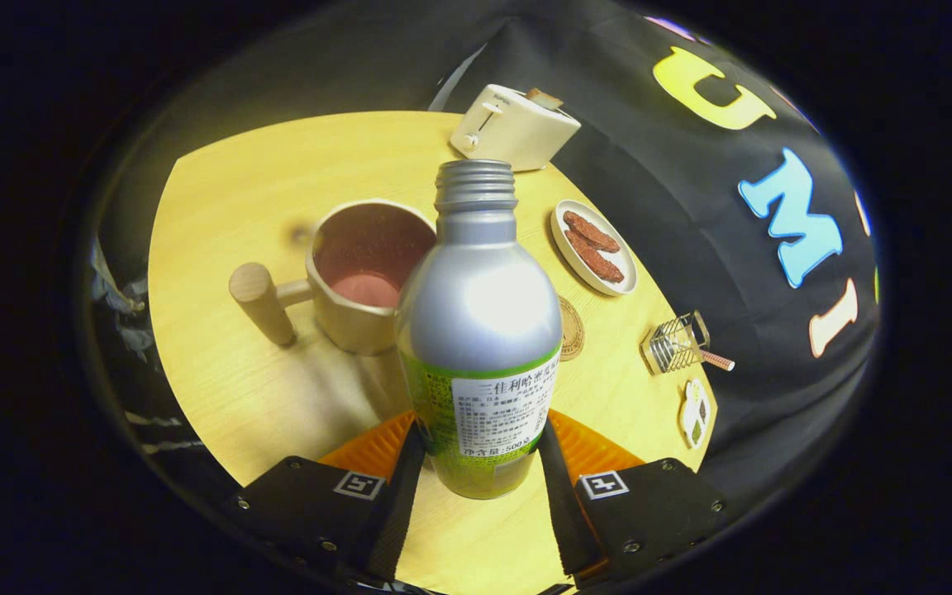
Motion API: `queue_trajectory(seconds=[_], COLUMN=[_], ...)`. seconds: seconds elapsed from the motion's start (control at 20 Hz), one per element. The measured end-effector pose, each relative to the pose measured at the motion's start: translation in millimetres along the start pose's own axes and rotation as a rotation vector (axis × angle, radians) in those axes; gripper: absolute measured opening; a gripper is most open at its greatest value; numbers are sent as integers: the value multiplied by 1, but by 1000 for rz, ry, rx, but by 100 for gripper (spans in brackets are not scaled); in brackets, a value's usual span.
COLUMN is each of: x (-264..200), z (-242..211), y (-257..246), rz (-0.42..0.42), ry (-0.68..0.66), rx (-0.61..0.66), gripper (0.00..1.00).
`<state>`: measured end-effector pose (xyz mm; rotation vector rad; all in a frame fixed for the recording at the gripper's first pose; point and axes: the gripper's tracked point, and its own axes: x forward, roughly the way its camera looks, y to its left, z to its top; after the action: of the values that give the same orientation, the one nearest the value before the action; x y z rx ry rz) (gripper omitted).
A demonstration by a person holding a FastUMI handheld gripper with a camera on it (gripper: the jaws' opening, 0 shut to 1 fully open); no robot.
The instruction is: Take the bottle from table, then pour the juice into the cup, finally place the bottle on the coaster
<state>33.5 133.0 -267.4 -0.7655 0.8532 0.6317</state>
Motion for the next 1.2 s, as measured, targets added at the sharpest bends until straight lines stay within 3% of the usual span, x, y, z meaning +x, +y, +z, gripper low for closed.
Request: queue_trajectory(seconds=[0.45,1.2], x=[21,62], z=[25,63], y=[-16,-78], rz=[52,70], ry=[-143,-284], rx=[204,383], gripper=[71,71])
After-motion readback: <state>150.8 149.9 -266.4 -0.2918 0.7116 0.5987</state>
